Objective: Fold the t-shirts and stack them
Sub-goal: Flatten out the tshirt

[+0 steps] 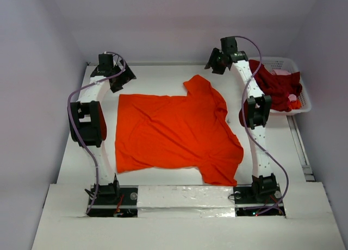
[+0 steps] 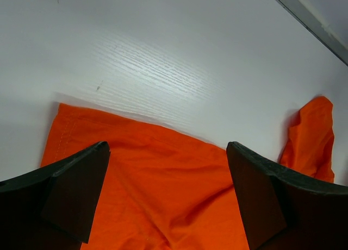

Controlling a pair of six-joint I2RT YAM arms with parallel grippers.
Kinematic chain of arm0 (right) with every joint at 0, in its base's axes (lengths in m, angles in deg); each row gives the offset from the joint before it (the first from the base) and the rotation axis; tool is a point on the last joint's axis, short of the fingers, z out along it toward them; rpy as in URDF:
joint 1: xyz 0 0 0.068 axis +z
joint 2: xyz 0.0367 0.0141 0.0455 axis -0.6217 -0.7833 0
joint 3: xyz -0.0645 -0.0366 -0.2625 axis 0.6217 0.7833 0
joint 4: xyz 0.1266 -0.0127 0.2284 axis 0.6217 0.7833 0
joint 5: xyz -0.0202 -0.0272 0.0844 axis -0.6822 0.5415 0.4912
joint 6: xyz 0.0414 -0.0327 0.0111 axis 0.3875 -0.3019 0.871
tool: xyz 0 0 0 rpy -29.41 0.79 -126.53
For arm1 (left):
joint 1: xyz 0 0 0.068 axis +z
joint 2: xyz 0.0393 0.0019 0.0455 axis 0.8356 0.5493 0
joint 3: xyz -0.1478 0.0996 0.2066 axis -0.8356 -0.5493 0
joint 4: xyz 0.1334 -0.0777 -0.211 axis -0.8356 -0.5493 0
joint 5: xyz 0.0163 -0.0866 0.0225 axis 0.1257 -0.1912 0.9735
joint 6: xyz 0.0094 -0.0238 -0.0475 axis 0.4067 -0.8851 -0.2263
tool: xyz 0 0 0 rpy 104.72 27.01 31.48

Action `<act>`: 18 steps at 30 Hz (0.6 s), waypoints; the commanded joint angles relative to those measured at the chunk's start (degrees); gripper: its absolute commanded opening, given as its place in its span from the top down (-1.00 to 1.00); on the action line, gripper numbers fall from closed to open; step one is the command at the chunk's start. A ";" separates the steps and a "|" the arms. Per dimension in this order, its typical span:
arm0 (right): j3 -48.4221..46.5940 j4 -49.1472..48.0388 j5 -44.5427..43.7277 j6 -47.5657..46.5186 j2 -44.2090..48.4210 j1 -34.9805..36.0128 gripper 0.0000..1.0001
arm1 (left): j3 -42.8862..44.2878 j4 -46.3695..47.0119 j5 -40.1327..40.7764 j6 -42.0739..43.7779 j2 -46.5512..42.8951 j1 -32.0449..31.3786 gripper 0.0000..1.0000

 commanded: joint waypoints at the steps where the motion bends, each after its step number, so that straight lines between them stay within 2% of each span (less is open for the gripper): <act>1: -0.21 4.91 -7.36 -3.05 1.42 0.86 -0.10 | -0.18 1.38 -1.02 0.23 -2.33 0.00 -0.74; 6: -0.38 7.72 -10.71 -3.40 1.51 1.39 -0.07 | 0.87 0.41 -0.67 0.76 -2.59 0.00 -0.74; 12: 0.23 8.79 -3.61 -4.19 0.28 1.39 -0.06 | 1.66 -0.20 -1.11 0.93 -2.33 0.00 -0.74; 18: 0.58 10.80 -2.18 -4.54 -1.04 1.39 -0.05 | 0.96 -0.29 -1.20 1.19 -2.86 0.00 -0.74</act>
